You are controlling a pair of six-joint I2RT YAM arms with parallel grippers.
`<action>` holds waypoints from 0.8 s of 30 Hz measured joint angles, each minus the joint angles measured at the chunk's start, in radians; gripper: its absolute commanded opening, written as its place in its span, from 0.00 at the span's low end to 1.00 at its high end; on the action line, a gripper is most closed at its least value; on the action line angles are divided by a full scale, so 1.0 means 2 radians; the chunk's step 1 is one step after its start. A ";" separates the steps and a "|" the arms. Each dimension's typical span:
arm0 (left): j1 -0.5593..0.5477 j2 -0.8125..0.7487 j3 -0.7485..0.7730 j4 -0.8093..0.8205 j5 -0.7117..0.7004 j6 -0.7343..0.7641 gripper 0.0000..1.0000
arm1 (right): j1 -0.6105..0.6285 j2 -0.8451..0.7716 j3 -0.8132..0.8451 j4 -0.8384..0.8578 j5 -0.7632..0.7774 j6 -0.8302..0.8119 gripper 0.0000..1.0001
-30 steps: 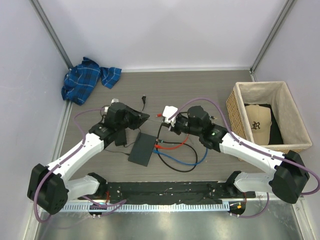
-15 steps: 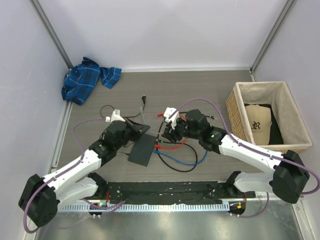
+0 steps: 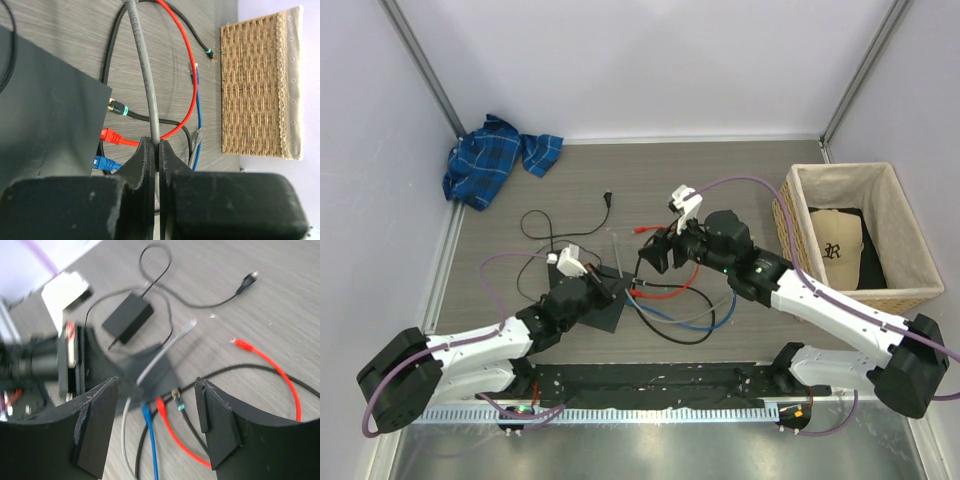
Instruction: Insert the plug into the switch port
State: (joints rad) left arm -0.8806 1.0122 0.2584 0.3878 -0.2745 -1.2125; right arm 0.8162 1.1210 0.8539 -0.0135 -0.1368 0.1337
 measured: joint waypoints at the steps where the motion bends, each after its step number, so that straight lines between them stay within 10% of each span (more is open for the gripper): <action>1: -0.002 0.003 -0.004 0.014 -0.003 0.006 0.00 | 0.000 0.006 0.004 0.007 0.010 0.008 0.69; 24: -0.033 0.034 -0.024 0.100 -0.038 0.053 0.00 | 0.000 0.258 0.037 0.174 0.084 0.173 0.56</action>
State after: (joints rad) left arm -0.9474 1.0809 0.2108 0.5877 -0.3511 -1.1061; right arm 0.8154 1.6371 0.9276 0.3336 0.0311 0.4805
